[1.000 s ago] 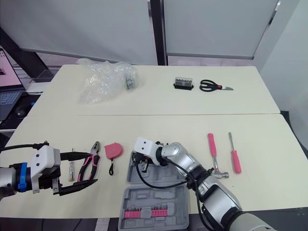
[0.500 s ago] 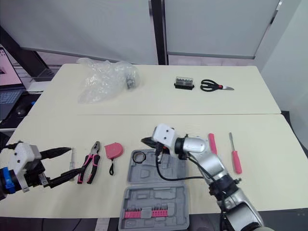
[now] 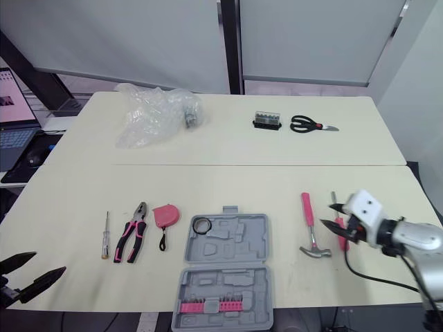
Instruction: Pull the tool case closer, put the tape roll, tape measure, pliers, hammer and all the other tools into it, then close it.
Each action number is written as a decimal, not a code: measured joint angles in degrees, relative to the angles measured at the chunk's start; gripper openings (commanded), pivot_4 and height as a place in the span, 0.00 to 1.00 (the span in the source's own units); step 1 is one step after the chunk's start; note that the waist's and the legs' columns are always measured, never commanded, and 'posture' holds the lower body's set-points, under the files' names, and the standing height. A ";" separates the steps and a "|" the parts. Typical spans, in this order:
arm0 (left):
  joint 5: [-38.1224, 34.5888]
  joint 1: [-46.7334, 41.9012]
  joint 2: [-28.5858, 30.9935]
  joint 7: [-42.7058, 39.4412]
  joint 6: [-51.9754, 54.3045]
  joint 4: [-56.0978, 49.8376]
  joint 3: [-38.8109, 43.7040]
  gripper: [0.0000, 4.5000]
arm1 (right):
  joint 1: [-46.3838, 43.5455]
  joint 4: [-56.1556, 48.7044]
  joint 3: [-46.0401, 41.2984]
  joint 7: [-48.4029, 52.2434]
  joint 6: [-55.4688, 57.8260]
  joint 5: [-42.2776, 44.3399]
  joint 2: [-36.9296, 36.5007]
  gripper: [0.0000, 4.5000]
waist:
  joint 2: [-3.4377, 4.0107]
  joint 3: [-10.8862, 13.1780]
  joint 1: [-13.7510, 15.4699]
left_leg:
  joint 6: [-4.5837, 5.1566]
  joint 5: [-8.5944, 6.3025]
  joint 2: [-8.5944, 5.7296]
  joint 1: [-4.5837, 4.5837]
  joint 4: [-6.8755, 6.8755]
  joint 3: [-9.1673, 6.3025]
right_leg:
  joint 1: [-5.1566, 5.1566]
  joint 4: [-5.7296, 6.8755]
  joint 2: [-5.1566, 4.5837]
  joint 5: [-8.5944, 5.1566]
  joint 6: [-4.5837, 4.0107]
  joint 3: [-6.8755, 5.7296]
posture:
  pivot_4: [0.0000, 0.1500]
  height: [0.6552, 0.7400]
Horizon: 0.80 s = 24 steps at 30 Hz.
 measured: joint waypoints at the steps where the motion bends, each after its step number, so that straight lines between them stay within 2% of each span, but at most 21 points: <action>1: 0.09 -0.03 -0.02 0.03 -0.03 0.22 -0.05 1.00 | 1.92 2.32 -1.84 1.56 -2.38 -0.01 -1.75 0.80 | -0.03 -0.02 0.00 | 0.00 0.00 0.00 0.01 0.00 0.00 | 0.00 0.00 0.00 0.00 0.00 0.00 | 1.00 1.00; 4: 0.18 -0.05 -0.03 0.12 -0.03 0.58 -0.11 1.00 | 5.48 7.95 -4.39 4.42 -7.78 -0.25 -5.00 0.99 | -0.05 -0.03 -0.10 | 0.00 0.00 0.02 0.05 0.00 0.02 | 0.03 0.00 0.03 0.00 0.00 0.01 | 1.00 1.00; 12: 0.29 0.10 -0.37 1.00 0.09 1.08 -0.27 1.00 | 7.35 17.52 -4.68 6.13 -16.79 -1.29 -5.90 0.99 | -0.06 -0.04 -0.59 | 0.00 0.00 0.03 0.08 0.00 0.07 | 0.04 0.01 0.04 0.00 0.00 0.07 | 1.00 1.00; 24: 0.24 0.85 -0.99 2.09 1.72 -2.36 -0.70 1.00 | 6.34 19.89 -3.50 6.58 -19.50 -2.28 -5.98 0.99 | -0.09 -0.07 -0.43 | 0.00 0.00 0.02 0.11 0.00 0.06 | 0.10 0.01 0.04 0.00 0.00 0.06 | 1.00 1.00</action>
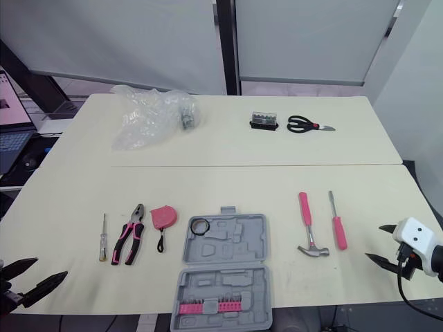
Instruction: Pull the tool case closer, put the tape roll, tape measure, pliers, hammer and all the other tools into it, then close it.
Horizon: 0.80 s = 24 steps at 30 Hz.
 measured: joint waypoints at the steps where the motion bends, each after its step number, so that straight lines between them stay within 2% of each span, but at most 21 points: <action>1: -0.02 0.19 -0.04 0.20 0.13 -0.49 0.00 1.00 | -0.03 0.02 0.05 -0.01 -0.14 -0.02 0.00 0.99 | 0.00 0.00 0.00 | 0.00 0.00 0.00 0.00 0.00 0.00 | 0.00 0.00 0.00 0.00 0.00 0.00 | 1.00 1.00; 10: -0.55 1.68 -1.31 1.36 2.51 -4.46 0.03 1.00 | -1.73 1.40 1.79 -1.11 -3.72 -1.23 -0.01 0.99 | 0.00 0.00 -0.05 | 0.00 -0.01 0.00 0.28 -0.01 0.02 | 0.31 -0.04 -0.01 0.00 0.00 0.02 | 1.00 1.00; 16: -2.71 2.76 -4.72 4.11 5.78 -10.92 0.24 1.00 | -5.82 -5.78 4.77 -0.95 -0.09 1.18 0.58 0.99 | 0.01 0.00 -0.09 | 0.00 -0.01 0.01 0.43 -0.01 0.01 | 0.48 -0.05 0.00 0.00 0.00 0.04 | 1.00 1.00; 21: -6.05 4.98 -12.49 9.84 10.00 -21.77 0.30 1.00 | -15.45 -17.52 11.65 1.42 8.84 7.23 0.83 0.99 | 0.03 0.03 -0.10 | -0.01 -0.01 0.02 0.48 -0.02 -0.02 | 0.58 -0.08 -0.02 0.00 0.00 0.03 | 1.00 1.00; 24: -8.35 6.93 -19.88 14.69 11.66 -30.05 -1.70 1.00 | -24.25 -23.66 17.52 3.09 16.01 11.71 2.22 0.99 | -0.04 0.02 0.03 | -0.01 -0.02 0.02 0.55 -0.02 -0.10 | 0.72 -0.24 0.00 0.00 0.01 0.00 | 1.00 1.00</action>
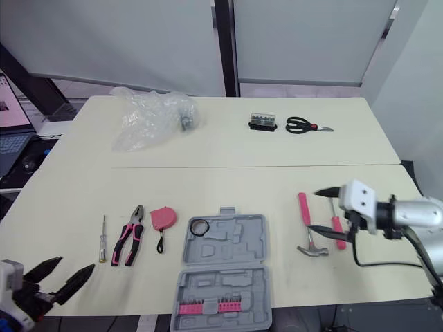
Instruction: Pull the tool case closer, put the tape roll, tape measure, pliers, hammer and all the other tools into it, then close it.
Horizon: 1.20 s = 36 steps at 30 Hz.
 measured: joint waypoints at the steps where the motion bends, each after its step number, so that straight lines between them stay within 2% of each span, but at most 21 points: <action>1: -0.43 0.58 -1.23 1.18 0.41 -1.54 -0.30 1.00 | -1.60 -0.79 1.59 0.43 1.67 0.70 0.24 0.99 | -0.10 -0.03 0.32 | 0.00 0.00 0.00 -0.03 0.00 -0.14 | 0.03 -0.06 0.01 0.00 -0.01 -0.02 | 1.00 1.00; 4: -0.50 2.92 -6.41 6.16 0.72 -6.53 -1.86 1.00 | -7.34 -1.31 5.80 1.35 5.68 2.08 2.04 0.99 | -0.07 -0.02 0.92 | 0.00 -0.02 -0.04 -0.06 0.00 -0.01 | 0.13 -0.40 -0.04 0.08 0.12 -0.02 | 1.00 1.00; 5: -0.62 3.25 -10.08 8.85 0.71 -10.10 -4.15 1.00 | -9.98 -1.19 7.22 1.90 6.84 2.16 3.27 0.99 | 0.06 0.01 1.09 | 0.01 -0.02 -0.09 -0.12 0.01 0.11 | 0.16 -0.66 -0.11 0.19 0.29 0.08 | 1.00 1.00; 7: -0.29 3.42 -12.95 11.53 0.75 -13.24 -8.24 1.00 | -11.98 -1.08 8.72 2.14 7.62 2.29 4.13 0.99 | -0.06 -0.02 1.20 | 0.02 -0.02 -0.15 -0.18 0.04 0.12 | 0.15 -0.70 -0.15 0.22 0.35 0.08 | 1.00 1.00; 9: 2.04 2.97 -16.69 16.43 0.90 -16.19 -13.13 1.00 | -14.23 -0.21 10.22 2.59 8.03 2.08 5.19 0.99 | -0.13 -0.07 1.50 | 0.02 -0.02 -0.16 -0.25 0.09 0.02 | 0.14 -0.70 -0.14 0.22 0.35 0.01 | 1.00 1.00; 12: 6.72 0.25 -19.25 22.98 1.85 -18.21 -20.50 1.00 | -15.24 1.05 11.87 3.24 8.38 1.87 6.05 0.99 | -0.10 -0.07 1.66 | 0.02 -0.02 -0.16 -0.27 0.09 -0.06 | 0.14 -0.69 -0.07 0.22 0.34 -0.03 | 1.00 1.00; 16: 12.56 -2.21 -19.69 30.31 2.46 -17.50 -26.40 1.00 | -16.01 1.55 12.99 3.60 9.32 1.84 6.44 0.99 | 0.59 -0.02 1.46 | 0.03 -0.02 -0.19 -0.35 0.05 0.01 | 0.00 -0.69 -0.07 0.23 0.34 0.04 | 1.00 1.00; 18: 14.36 -3.93 -19.63 32.85 2.72 -15.87 -28.31 1.00 | -16.85 1.70 13.13 4.03 9.38 1.82 6.55 0.99 | 1.28 0.00 1.62 | 0.04 -0.02 -0.28 -0.42 0.01 -0.04 | -0.04 -0.69 -0.07 0.22 0.34 0.06 | 1.00 1.00; 21: 16.59 -6.48 -19.64 36.04 2.90 -11.99 -30.90 0.86 | -17.46 1.71 13.44 4.48 9.52 1.81 7.01 1.00 | 2.18 -0.03 2.14 | 0.05 -0.02 -0.44 -0.74 -0.04 -0.17 | -0.25 -0.71 -0.09 0.22 0.34 0.14 | 1.00 1.00; 23: 17.53 -8.13 -19.59 37.43 2.90 -10.21 -32.29 0.73 | -17.59 1.74 13.67 4.59 9.95 1.79 7.08 1.00 | 2.57 -0.06 2.55 | 0.06 -0.01 -0.54 -0.84 -0.10 -0.17 | -0.38 -0.70 -0.16 0.22 0.34 0.18 | 1.00 1.00; 26: 18.74 -13.39 -19.90 39.31 2.99 -7.47 -34.10 0.73 | -18.12 1.80 13.78 4.59 10.71 1.77 7.09 1.00 | 2.97 -0.11 2.85 | 0.37 -0.20 -0.82 -0.87 -0.10 -0.14 | -0.40 -0.60 -0.40 0.19 0.40 0.21 | 1.00 1.00; 27: 19.09 -16.27 -20.02 39.64 2.91 -6.96 -34.34 0.73 | -18.26 1.77 13.89 4.57 10.86 1.78 7.22 1.00 | 2.96 -0.14 2.89 | 0.40 -0.21 -0.82 -0.87 -0.10 -0.20 | -0.39 -0.60 -0.37 0.18 0.39 0.15 | 1.00 1.00; 29: 19.42 -20.02 -20.70 39.85 2.71 -6.72 -35.33 0.73 | -18.33 1.48 14.00 4.48 11.45 1.79 7.30 1.00 | 2.07 -0.27 2.86 | 0.39 -0.21 -0.75 -1.00 -0.05 -0.34 | -0.39 -0.64 -0.31 0.19 0.39 0.04 | 1.00 1.00; 31: 19.66 -20.80 -20.72 39.88 2.90 -5.87 -35.87 0.73 | -18.31 0.76 13.98 4.42 11.82 1.82 7.19 1.00 | 1.52 -0.51 2.22 | 0.44 -0.27 -0.75 -0.95 0.05 -0.32 | -0.27 -0.69 -0.35 0.19 0.39 0.07 | 1.00 1.00; 36: 20.27 -21.93 -21.32 41.65 4.54 -2.64 -35.71 0.73 | -17.21 -0.14 13.98 4.30 12.84 1.86 7.16 1.00 | 1.27 -0.37 1.61 | 0.51 -0.27 -0.73 -0.79 0.17 -0.52 | -0.02 -0.67 -0.27 0.17 0.41 -0.01 | 1.00 1.00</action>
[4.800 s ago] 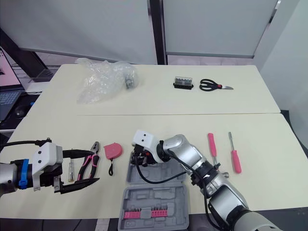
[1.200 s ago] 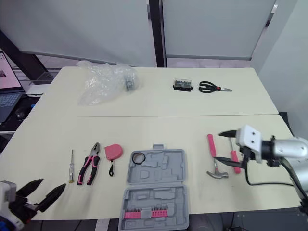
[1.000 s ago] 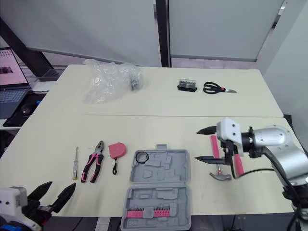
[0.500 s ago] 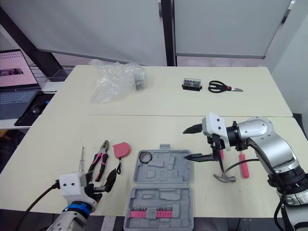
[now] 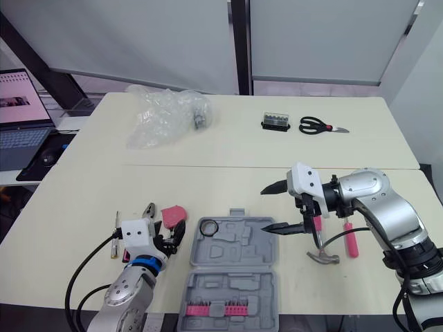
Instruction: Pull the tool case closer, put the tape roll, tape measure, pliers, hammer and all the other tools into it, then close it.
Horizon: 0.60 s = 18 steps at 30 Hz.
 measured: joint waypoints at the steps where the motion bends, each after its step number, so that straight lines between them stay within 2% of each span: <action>1: 0.11 -0.21 -0.18 0.36 0.02 0.15 -0.02 0.73 | 0.01 -0.13 0.00 0.00 0.07 0.00 0.00 1.00 | -0.02 0.01 -0.02 | -0.07 0.05 0.00 0.00 0.02 0.00 | 0.01 0.00 0.00 0.00 0.01 0.01 | 1.00 1.00; 9: 1.77 0.24 -0.89 2.51 1.71 -0.33 -0.55 0.73 | 0.56 -0.93 0.00 -0.06 0.23 0.00 -0.07 1.00 | -0.04 0.01 -0.05 | -0.06 0.05 0.00 -0.04 0.36 -0.06 | 0.12 0.02 0.03 -0.01 0.02 0.01 | 1.00 1.00; 18: 1.51 1.10 -1.07 5.50 14.72 -8.29 0.09 0.73 | 0.15 -0.74 0.00 0.01 0.55 -0.03 -0.09 1.00 | -0.08 0.04 -0.07 | -0.06 0.04 0.00 -0.10 0.50 -0.12 | 0.14 0.03 0.06 -0.01 0.03 0.01 | 1.00 1.00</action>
